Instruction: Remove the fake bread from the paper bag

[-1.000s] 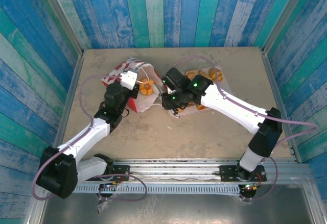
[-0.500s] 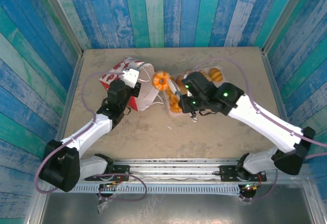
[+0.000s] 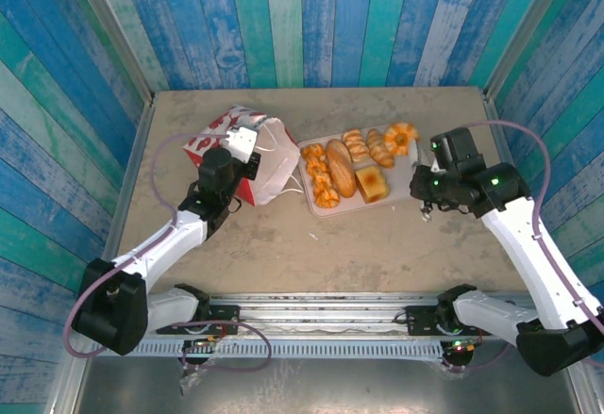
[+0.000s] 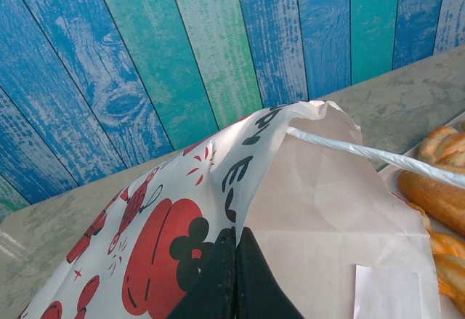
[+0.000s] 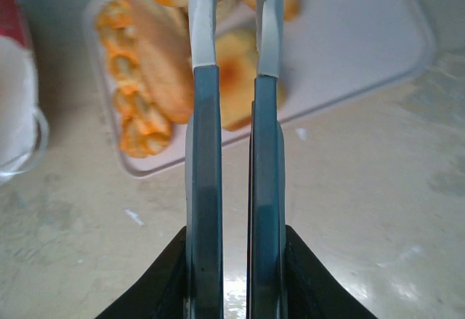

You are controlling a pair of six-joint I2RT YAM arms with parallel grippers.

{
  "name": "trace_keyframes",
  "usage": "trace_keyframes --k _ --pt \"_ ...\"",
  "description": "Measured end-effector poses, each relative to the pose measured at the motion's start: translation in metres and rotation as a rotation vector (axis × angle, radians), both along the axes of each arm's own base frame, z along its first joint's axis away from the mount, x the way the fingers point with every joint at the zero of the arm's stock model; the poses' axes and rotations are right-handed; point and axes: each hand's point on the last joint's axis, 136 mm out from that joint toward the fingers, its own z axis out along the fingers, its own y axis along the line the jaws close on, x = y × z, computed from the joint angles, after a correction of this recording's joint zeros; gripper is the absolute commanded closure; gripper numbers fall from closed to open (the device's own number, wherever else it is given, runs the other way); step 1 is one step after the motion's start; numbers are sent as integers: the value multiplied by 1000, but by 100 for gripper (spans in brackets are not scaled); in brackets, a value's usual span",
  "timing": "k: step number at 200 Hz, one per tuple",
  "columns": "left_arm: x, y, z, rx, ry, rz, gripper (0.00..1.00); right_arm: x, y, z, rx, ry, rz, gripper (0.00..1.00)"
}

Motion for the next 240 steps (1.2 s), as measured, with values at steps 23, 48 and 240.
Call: trace_keyframes --k 23,48,240 --pt "0 -1 0 -2 1 -4 98 -5 -17 -21 -6 70 -42 99" --pt "0 -2 0 -11 3 -8 98 -15 -31 -46 -9 155 -73 99" --pt "-2 -8 0 -30 9 -46 98 -2 -33 -86 5 338 -52 94"
